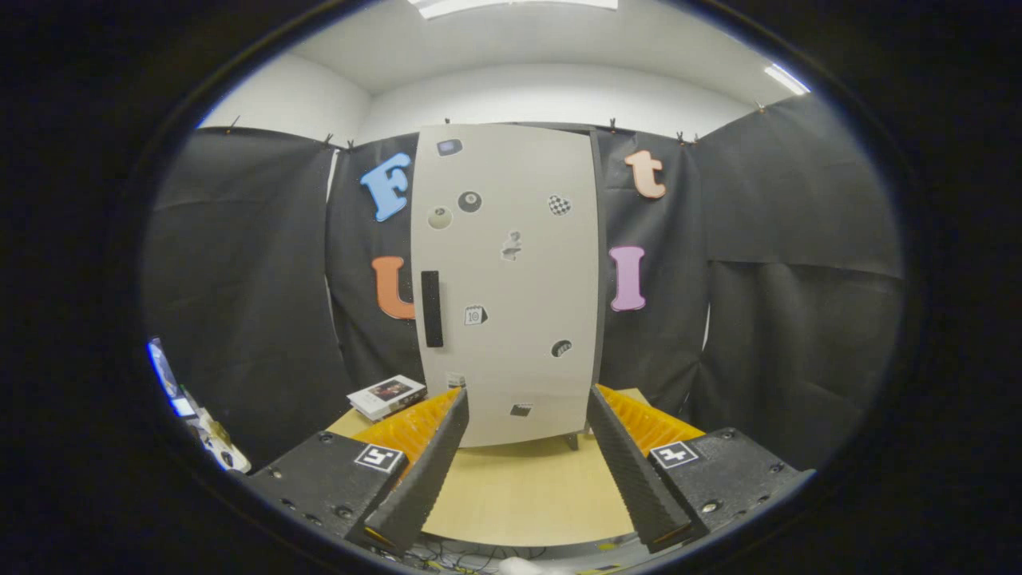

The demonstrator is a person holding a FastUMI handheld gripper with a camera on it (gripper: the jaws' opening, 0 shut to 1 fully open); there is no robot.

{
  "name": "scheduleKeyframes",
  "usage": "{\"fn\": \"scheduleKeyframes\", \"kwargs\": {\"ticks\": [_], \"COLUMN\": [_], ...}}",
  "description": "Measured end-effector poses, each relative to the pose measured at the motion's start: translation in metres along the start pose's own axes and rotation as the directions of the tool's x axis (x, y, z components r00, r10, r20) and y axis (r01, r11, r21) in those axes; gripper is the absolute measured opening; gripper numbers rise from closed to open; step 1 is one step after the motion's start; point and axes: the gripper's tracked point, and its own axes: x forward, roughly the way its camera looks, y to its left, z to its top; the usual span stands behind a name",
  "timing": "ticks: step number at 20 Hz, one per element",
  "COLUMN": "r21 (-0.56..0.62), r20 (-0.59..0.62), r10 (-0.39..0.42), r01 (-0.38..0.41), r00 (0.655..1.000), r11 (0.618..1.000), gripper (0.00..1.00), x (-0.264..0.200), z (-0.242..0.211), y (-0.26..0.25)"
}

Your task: Open the shoe cabinet door, grab the shoes and put them into the shoe cabinet, then close the shoe cabinet door.

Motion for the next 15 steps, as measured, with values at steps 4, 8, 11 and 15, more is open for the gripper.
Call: {"fn": "scheduleKeyframes", "kwargs": {"ticks": [4, 8, 11, 15], "r21": [-0.002, -0.004, 0.0, 0.009], "r20": [0.001, -0.004, -0.01, -0.013], "r10": [0.001, -0.005, -0.011, -0.013], "r01": [-0.001, 0.005, 0.011, 0.013], "r00": [1.0, 1.0, 1.0, 1.0], "r11": [1.0, 1.0, 1.0, 1.0], "gripper": [0.97, 0.97, 0.97, 0.97], "x": [-0.003, -0.003, -0.003, -0.004], "z": [-0.001, -0.005, -0.008, -0.012], "y": [-0.001, -0.005, -0.009, -0.013]}}
